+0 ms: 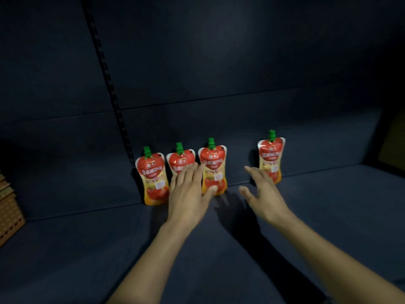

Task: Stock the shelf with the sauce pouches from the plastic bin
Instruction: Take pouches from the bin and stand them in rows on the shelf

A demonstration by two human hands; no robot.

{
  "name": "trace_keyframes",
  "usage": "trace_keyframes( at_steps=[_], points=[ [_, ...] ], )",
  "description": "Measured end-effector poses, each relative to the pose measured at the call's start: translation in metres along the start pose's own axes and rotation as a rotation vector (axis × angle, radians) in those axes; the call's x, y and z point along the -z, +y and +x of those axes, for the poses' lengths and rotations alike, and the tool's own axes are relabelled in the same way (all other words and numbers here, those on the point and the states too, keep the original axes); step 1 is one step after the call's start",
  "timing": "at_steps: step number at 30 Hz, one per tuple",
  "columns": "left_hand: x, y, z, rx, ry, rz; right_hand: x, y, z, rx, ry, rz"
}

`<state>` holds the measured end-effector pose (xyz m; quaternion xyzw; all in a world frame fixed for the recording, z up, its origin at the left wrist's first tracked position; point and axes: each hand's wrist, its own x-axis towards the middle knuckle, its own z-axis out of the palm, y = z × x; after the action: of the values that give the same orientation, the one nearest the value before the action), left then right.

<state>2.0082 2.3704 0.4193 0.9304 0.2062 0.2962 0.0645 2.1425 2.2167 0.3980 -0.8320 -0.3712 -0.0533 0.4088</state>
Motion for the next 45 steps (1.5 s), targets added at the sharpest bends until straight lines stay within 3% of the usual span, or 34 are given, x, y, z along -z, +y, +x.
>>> trace_keyframes(
  at_steps=[5, 12, 23, 29, 38, 45],
  points=[
    [-0.011, 0.077, -0.066, -0.084, -0.070, -0.203, 0.048, 0.025, -0.104, 0.025, 0.123, -0.124],
    [-0.037, 0.217, -0.178, -0.222, -0.193, -0.461, 0.135, 0.075, -0.272, -0.098, 0.288, -0.199],
    [-0.121, 0.432, -0.346, -0.478, -0.718, -0.565, 0.254, 0.201, -0.540, -0.746, 0.295, -0.251],
    [-0.158, 0.539, -0.419, -0.638, -1.006, -0.592, 0.301, 0.260, -0.654, -1.059, 0.425, -0.124],
    [-0.239, 0.706, -0.494, -0.699, -1.383, -0.637, 0.363, 0.364, -0.777, -1.442, 0.757, 0.071],
    [-0.349, 0.811, -0.538, -0.643, -1.495, -0.524, 0.396, 0.476, -0.837, -1.726, 1.120, 0.385]
  ],
)
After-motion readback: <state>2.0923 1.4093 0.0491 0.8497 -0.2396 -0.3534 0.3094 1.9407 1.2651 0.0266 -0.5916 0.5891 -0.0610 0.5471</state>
